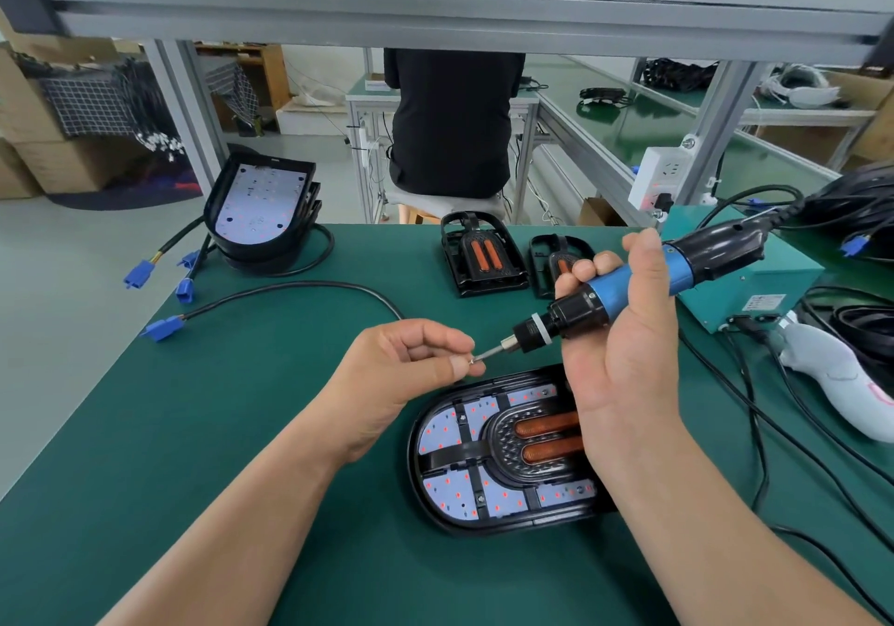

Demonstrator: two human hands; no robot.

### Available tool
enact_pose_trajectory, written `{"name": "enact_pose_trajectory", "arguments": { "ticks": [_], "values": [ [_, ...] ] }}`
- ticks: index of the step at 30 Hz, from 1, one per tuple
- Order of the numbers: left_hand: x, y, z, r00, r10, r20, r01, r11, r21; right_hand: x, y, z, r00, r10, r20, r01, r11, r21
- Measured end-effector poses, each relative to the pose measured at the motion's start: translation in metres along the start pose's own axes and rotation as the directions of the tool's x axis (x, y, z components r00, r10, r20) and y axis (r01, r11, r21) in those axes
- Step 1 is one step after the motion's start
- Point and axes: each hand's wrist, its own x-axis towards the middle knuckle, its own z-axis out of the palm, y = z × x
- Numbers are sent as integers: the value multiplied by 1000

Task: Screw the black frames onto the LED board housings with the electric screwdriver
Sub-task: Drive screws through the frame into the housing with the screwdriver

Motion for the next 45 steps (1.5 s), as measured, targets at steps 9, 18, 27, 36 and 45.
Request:
{"name": "enact_pose_trajectory", "arguments": {
  "ticks": [9,18,27,36,45],
  "values": [
    [0,-5,-8,995,-49,90,29,977,210,9,-12,-6,1000,-14,-16,15,999,33],
    [0,-6,-8,997,-60,56,31,904,426,26,-47,-14,987,-129,93,131,991,-16],
    [3,-13,-5,1000,-6,29,-10,865,502,30,-53,-19,954,-168,249,193,978,-80],
    [5,-16,-5,999,18,36,-33,861,507,29,-52,-18,934,-144,327,207,964,-166],
    [4,-16,-6,1000,0,28,-15,857,515,30,-53,-17,937,-125,327,192,964,-183]
  ]
}}
